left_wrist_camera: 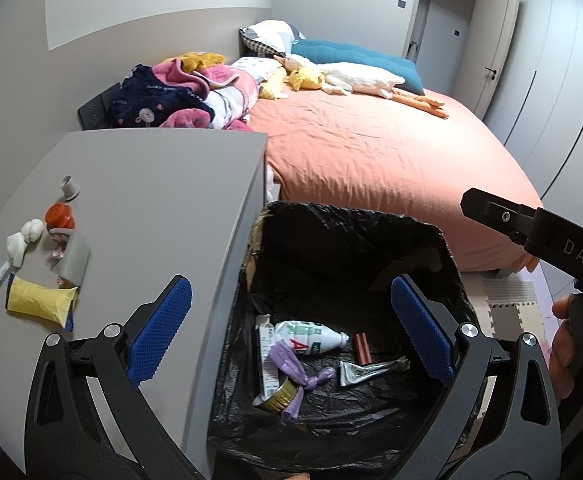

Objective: Collect trash
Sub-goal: 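Open the left tool dropping the bag while the right tool drops the pink box, then move both tools back over the yellow wrapper and grey foam on the table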

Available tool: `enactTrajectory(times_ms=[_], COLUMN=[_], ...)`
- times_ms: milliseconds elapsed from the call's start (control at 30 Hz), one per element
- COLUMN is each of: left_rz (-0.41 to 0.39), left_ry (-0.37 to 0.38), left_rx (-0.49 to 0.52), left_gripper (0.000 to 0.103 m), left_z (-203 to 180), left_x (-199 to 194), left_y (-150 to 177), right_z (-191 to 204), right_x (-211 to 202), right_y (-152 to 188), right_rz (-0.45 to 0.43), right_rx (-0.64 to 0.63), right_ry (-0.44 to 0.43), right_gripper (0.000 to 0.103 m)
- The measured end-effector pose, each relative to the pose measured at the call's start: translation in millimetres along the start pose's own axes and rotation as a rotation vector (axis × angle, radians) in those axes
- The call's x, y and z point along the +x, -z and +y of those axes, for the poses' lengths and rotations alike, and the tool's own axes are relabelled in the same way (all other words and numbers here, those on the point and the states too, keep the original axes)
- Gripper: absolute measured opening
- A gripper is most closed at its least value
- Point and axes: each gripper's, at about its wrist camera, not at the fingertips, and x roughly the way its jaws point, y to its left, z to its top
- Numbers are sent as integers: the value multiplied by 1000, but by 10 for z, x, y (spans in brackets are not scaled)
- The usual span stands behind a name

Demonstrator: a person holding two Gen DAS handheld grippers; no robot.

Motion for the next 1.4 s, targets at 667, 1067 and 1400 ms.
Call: enactTrajectory(times_ms=[667, 1067, 1400], left_rz=[-38, -27, 34], left_ry=[-163, -262, -318], left_rx=[-166, -314, -470], left_gripper=[96, 78, 69], left_z=[923, 1568, 2095], left_x=[-186, -206, -20], left_y=[115, 265, 342], right_z=[880, 1483, 1745], right_x=[343, 642, 914], right_y=[50, 119, 158], right_rz=[28, 77, 125], right_rx=[-140, -251, -276], right_ry=[-119, -186, -198], right_gripper=[79, 60, 60])
